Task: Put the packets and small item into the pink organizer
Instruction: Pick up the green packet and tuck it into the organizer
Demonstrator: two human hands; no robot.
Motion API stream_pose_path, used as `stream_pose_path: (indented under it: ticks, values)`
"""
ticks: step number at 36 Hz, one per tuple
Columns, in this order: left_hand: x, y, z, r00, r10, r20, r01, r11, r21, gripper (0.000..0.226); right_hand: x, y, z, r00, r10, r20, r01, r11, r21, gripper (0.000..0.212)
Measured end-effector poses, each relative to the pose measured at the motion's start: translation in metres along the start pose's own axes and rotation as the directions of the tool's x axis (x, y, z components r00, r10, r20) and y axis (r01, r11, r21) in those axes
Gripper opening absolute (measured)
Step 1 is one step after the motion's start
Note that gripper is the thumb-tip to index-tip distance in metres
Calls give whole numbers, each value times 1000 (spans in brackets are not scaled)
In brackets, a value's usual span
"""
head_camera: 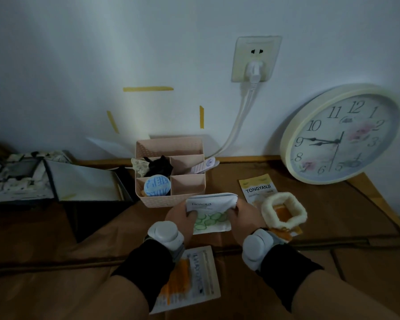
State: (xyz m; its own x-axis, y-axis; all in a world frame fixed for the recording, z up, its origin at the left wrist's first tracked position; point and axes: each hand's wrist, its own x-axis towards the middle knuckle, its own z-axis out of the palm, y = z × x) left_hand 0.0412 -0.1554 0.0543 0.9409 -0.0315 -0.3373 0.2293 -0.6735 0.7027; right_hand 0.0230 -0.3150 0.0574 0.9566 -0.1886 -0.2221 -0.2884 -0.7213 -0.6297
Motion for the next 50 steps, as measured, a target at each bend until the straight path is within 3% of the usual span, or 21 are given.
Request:
stream_pose_path:
  ticks: [6, 10, 19, 25, 31, 36, 42, 50]
  values:
    - [7, 15, -39, 994, 72, -87, -73, 997, -7, 31, 3, -35, -20, 990, -132, -54, 133, 991, 18, 31]
    - [13, 30, -73, 968, 159, -192, -170, 985, -42, 29, 12, -72, -34, 971, -201, -133, 208, 977, 43, 24]
    - [44, 63, -138, 895, 225, -386, -220, 974, 58, 27, 55, -137, -58, 931, -305, -202, 291, 952, -96, 26]
    - [73, 71, -160, 921, 204, -331, -192, 979, 67, 26, 93, -155, -57, 919, -327, -219, 300, 942, -148, 25]
    - [110, 63, -153, 967, 149, -206, -121, 983, 141, 24, 121, -142, -47, 930, -290, -227, 278, 957, -83, 16]
    - [127, 56, -138, 968, 82, -235, -39, 983, 182, 25, 141, -129, -37, 960, -230, -158, 211, 969, -130, 16]
    - [147, 47, -127, 989, 24, -149, 19, 958, 286, 26, 160, -121, -29, 981, -192, -8, 184, 954, -238, 26]
    - [154, 48, -126, 994, -16, -104, 58, 909, 413, 32, 167, -121, -18, 983, -160, -86, 145, 976, -162, 18]
